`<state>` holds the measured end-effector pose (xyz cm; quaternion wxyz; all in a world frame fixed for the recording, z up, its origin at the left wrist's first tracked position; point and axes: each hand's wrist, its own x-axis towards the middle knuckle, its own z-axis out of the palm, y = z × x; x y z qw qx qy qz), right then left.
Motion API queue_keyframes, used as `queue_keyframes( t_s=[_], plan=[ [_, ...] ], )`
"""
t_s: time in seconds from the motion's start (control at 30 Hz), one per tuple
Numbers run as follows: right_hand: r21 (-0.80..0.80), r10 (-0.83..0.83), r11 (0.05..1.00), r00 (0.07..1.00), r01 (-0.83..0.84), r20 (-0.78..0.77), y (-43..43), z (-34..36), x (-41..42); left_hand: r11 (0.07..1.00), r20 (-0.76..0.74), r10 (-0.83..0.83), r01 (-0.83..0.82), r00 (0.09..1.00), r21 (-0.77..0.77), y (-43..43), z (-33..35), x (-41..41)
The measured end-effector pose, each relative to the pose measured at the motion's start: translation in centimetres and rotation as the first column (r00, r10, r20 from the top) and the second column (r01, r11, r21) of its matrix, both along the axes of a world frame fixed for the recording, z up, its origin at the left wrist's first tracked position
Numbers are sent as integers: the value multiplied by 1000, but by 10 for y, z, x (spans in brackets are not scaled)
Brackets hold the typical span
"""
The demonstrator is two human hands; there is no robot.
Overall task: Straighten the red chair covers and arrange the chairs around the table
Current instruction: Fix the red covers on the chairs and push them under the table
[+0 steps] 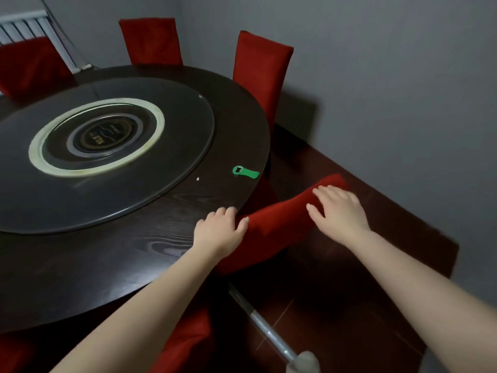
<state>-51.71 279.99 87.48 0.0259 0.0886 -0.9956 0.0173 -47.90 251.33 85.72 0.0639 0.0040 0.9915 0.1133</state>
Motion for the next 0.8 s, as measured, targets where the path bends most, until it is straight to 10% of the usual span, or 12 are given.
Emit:
queue_keyframes(
  t_s=[0.27, 0.5, 0.8],
  plan=[
    [14, 251, 967, 962, -254, 104, 5, -47, -96, 948, -27, 207, -207, 978, -243, 30, -34, -22],
    [-52, 516, 835, 811, -549, -273, 12, -58, -137, 935, -252, 207, -267, 945, -233, 44, -41, -32],
    [-31, 625, 758, 739, -652, -252, 43, -28, -218, 907, -354, 288, -372, 890, -198, 100, -16, -77]
  ],
)
